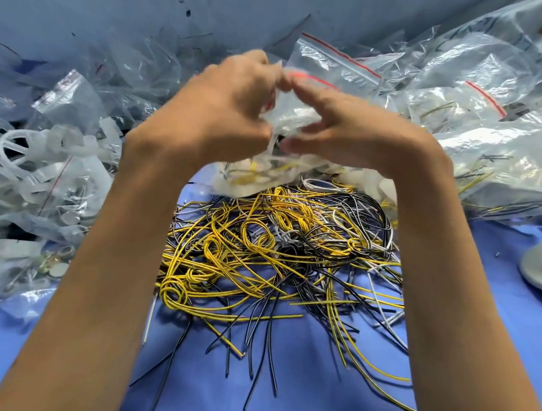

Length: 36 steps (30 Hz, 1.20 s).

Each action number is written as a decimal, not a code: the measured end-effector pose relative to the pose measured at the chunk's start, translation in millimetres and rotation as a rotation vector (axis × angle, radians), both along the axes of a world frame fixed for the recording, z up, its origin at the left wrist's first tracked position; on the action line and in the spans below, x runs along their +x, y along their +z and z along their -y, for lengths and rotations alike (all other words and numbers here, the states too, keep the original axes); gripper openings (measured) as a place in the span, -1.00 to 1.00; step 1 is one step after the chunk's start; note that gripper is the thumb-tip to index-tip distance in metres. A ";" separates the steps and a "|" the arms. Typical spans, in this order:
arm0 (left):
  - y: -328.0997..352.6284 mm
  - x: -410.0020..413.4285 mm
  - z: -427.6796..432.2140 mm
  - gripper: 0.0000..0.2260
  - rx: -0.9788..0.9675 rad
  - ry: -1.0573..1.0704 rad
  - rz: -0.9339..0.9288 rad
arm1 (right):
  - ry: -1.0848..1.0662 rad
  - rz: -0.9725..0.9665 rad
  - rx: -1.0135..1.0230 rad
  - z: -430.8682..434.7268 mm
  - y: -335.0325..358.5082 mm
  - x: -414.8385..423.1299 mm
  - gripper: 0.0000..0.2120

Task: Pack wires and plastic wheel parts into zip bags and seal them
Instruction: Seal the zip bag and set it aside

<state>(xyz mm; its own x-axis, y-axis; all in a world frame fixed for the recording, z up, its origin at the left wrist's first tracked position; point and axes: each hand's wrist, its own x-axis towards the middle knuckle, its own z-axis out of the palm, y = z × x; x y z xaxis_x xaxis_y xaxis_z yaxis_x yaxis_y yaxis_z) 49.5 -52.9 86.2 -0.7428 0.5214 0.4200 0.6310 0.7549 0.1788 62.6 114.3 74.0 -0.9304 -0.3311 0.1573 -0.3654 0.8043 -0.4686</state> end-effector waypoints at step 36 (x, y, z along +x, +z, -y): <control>12.3 16.0 7.0 -0.69 0.079 -0.182 0.353 | -0.018 0.168 0.018 -2.8 -21.0 -0.5 -0.67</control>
<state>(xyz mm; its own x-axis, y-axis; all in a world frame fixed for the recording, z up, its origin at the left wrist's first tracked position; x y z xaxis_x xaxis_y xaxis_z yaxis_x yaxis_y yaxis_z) 65.4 -59.9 98.5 -0.7473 0.6338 0.1997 0.6423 0.6120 0.4614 62.1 117.1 53.0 -0.9490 -0.3151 -0.0071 -0.2682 0.8191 -0.5071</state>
